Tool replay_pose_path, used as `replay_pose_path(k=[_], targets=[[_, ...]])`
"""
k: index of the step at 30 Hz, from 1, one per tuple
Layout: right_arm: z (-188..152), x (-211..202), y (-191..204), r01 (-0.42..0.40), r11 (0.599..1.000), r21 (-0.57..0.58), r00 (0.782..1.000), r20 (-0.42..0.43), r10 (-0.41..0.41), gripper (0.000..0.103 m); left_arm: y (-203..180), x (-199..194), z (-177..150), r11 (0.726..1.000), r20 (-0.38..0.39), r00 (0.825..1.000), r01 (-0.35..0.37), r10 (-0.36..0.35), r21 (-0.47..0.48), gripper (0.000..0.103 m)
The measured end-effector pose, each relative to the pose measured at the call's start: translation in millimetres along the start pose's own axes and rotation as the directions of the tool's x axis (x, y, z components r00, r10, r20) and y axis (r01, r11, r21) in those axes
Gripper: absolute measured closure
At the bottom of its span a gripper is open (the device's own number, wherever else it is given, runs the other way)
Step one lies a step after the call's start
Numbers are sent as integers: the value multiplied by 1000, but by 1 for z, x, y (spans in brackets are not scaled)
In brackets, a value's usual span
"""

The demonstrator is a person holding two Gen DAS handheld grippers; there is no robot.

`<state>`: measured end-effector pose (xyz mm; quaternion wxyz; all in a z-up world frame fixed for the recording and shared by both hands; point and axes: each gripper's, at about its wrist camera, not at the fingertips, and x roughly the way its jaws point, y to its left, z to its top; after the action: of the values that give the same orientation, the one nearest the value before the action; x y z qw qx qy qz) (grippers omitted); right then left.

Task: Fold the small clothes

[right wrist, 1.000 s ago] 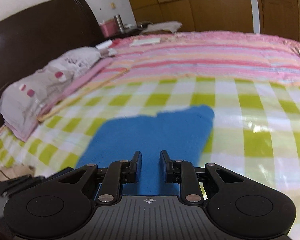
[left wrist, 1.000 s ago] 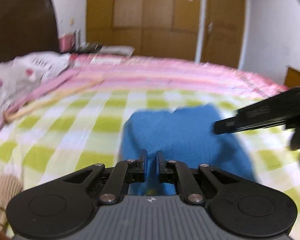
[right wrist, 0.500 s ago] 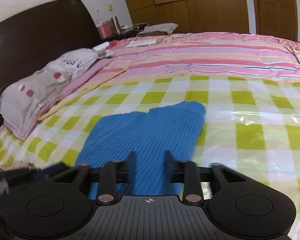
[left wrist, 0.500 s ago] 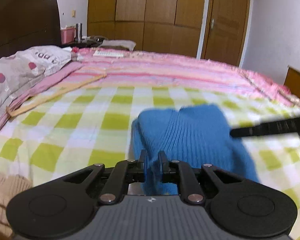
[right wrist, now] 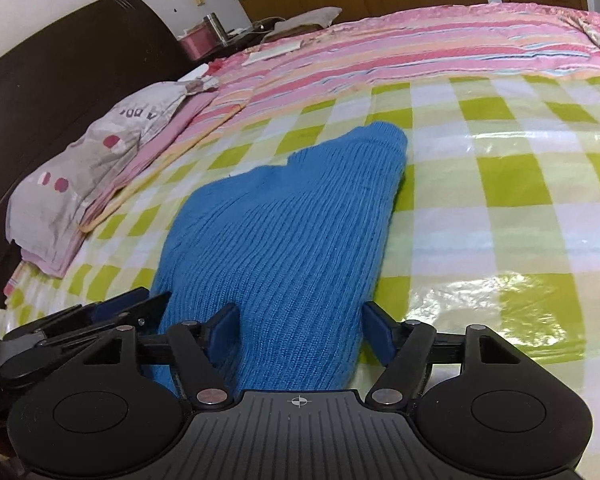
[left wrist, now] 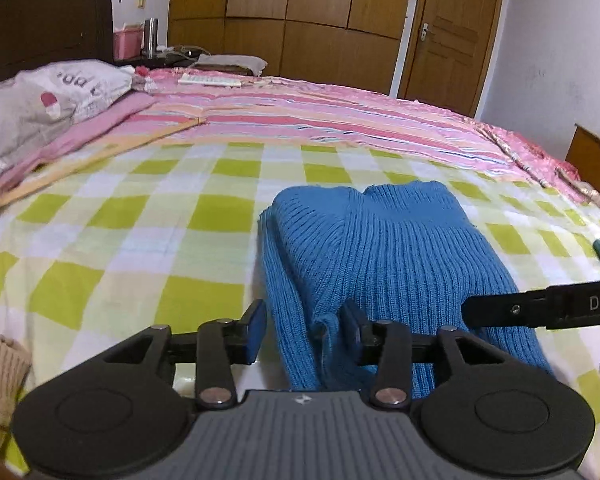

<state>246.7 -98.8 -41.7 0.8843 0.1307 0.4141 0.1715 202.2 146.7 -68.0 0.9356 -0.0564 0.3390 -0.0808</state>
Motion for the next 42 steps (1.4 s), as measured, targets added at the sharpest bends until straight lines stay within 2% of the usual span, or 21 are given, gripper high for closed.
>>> replay_pose_path(k=[5, 9, 13, 22, 24, 25, 27, 29, 34, 42], targets=[[0, -5, -6, -36, 999, 30, 999, -1, 36, 33, 9, -10, 0, 997, 7, 998, 56, -55, -53, 55], [-1, 0, -3, -28, 999, 15, 1000, -10, 28, 32, 9, -4, -1, 997, -11, 998, 56, -56, -53, 53], [-2, 4, -1, -32, 999, 1, 999, -21, 32, 29, 16, 3, -4, 994, -31, 997, 68, -71, -88, 43], [-8, 7, -7, -73, 997, 34, 997, -31, 75, 29, 26, 11, -7, 976, -57, 984, 160, -170, -146, 44], [-6, 8, -4, -62, 998, 30, 997, -33, 63, 37, 23, 12, -7, 974, -65, 980, 177, -188, -140, 48], [-6, 7, -3, -55, 998, 20, 998, -36, 55, 41, 23, 11, -7, 971, -71, 977, 191, -202, -143, 53], [-7, 2, -1, -56, 998, 3, 997, -44, 56, 57, 20, 9, -10, 966, -81, 971, 210, -223, -149, 58], [-9, -5, -2, -62, 998, 1, 997, -51, 62, 63, 15, 5, -13, 968, -88, 970, 212, -224, -136, 61], [-22, -30, -4, -42, 999, -19, 997, -59, 41, 66, -6, -16, -23, 965, -113, 961, 242, -253, -99, 64], [-65, -98, -18, 26, 999, -28, 996, -80, -28, 67, -56, -62, -59, 940, -215, 916, 339, -339, -39, 65]])
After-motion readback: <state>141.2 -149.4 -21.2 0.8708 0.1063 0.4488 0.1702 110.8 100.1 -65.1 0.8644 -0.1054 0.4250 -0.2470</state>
